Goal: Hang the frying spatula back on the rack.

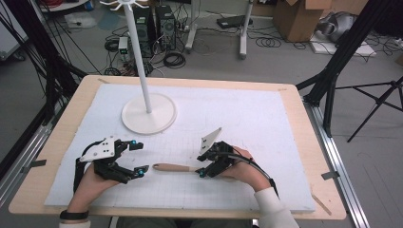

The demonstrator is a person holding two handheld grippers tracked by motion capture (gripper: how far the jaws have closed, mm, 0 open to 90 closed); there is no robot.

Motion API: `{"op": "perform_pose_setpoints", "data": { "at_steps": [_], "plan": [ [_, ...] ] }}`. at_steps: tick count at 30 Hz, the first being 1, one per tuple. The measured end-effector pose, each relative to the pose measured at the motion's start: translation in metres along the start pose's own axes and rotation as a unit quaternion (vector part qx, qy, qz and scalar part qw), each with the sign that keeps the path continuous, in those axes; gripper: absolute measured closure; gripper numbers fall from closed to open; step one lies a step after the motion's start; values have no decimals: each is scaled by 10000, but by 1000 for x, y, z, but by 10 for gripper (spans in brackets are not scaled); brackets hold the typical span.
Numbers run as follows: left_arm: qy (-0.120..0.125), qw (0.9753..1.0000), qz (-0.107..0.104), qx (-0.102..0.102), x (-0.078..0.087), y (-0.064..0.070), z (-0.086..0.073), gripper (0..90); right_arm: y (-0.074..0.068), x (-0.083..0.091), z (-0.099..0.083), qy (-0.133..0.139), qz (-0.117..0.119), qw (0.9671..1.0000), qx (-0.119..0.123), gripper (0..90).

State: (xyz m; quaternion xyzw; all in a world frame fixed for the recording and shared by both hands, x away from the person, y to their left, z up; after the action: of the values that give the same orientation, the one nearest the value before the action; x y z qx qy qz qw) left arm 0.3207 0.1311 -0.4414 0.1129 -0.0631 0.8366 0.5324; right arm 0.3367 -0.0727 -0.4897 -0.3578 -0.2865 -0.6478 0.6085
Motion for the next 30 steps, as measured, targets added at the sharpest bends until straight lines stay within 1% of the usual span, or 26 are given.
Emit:
{"op": "perform_pose_setpoints", "data": {
  "at_steps": [1,2,4,7,8,9,11,13,14,16,18,20,23,29,30],
  "plan": [
    [-19,10000,-16,-23,0,0,0,190,0,-2,-1,-120,24,9999,12,519],
    [-14,10000,-18,-23,0,0,0,190,0,-3,-2,-168,25,9999,-5,520],
    [-20,10000,-23,-16,0,1,-1,190,0,-5,-2,-207,28,9998,-2,525],
    [-31,10000,-24,-24,0,1,-1,190,2,-8,-4,-338,22,9994,28,558],
    [-35,10000,-26,-23,0,1,-1,190,1,-9,-5,-410,53,9991,-40,564],
    [-35,10000,-26,-23,0,1,-1,190,1,-10,-6,-457,77,9989,-51,565],
    [-61,10000,-52,-23,-1,2,-2,190,1,-12,-8,-603,80,9981,-42,566],
    [-70,10000,-51,-11,-2,2,-2,189,1,-13,-8,-704,43,9975,10,577],
    [-70,10000,-51,-11,-2,2,-2,189,1,-13,-8,-704,43,9975,10,577],
    [-90,9999,-68,-16,-4,3,-3,188,1,-13,-8,-833,26,9965,20,592],
    [-116,9999,-77,1,-6,4,-4,188,0,-14,-6,-995,-53,9950,56,604],
    [-149,9999,-86,-17,-6,4,-5,188,-1,-15,-6,-1085,-51,9941,67,616],
    [-143,9999,-86,-27,-6,4,-4,188,-1,-15,-5,-1214,-42,9926,-88,632],
    [-118,9999,-73,-4,-4,5,-4,188,-2,-17,-2,-1675,-118,9857,-162,668],
    [-117,9999,-75,-2,-4,5,-4,188,-2,-17,-2,-1749,-93,9844,-152,679]
  ]
}}
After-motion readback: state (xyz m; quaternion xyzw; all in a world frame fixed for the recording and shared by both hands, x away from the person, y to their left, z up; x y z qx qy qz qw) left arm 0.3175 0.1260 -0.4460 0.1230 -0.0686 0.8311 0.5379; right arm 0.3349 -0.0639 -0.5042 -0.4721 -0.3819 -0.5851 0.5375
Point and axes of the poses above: each handheld gripper's, and its own axes: x roughly backward along the jaws, z roughly out of its top, y roughly to its right, the point moved 10 cm from there along -x, roughly forward along the jaws, and after that the axes turned 3 degrees about z, right-handed, at the moved point
